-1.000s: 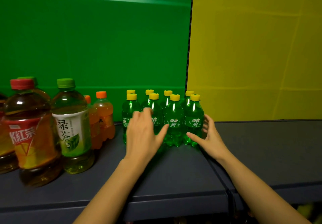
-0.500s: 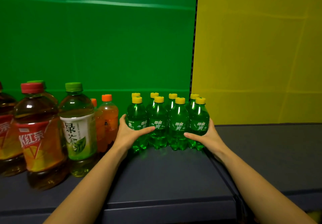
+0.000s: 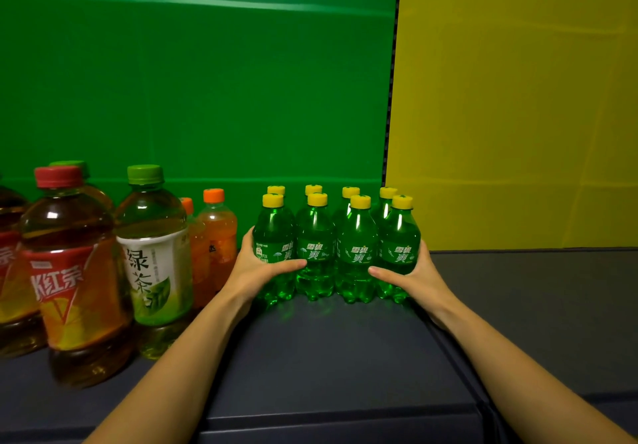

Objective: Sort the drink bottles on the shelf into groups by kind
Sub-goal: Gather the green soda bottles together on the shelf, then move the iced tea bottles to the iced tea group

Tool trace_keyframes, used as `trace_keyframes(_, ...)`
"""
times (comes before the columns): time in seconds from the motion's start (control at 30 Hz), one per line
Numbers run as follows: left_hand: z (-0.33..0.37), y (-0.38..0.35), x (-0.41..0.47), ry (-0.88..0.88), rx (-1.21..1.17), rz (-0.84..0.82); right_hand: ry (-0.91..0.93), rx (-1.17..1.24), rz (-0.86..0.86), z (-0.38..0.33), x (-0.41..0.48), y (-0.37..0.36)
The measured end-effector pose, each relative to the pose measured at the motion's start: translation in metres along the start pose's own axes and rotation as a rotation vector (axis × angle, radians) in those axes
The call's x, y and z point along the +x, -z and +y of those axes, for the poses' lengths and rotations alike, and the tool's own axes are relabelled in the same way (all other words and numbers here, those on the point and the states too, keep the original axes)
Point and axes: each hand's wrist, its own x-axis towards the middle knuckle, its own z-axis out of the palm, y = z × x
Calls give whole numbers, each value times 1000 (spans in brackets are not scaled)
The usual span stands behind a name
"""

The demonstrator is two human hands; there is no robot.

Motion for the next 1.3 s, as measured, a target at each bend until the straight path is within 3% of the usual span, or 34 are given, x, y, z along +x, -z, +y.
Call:
trace_keyframes(0.27, 1, 1, -6, 57, 70, 54, 0, -37, 5, -6, -8, 1)
trace_keyframes(0.4, 9, 0, -23, 41, 111, 111, 14, -181, 138, -16, -22, 4)
trace_keyframes(0.6, 26, 17, -67, -165, 361, 124, 297, -386, 337, -40, -55, 5)
trace_keyframes(0.77, 42, 53, -110, -445, 569, 194, 427, -379, 178, -63, -76, -18)
trace_keyframes(0.93, 49, 102, -146, -554, 766, 374, 478, -318, 8, -84, -88, -66)
trace_keyframes(1.3, 24, 215, -168, -454, 810, 591, 518, -137, -134, -132, -115, -173)
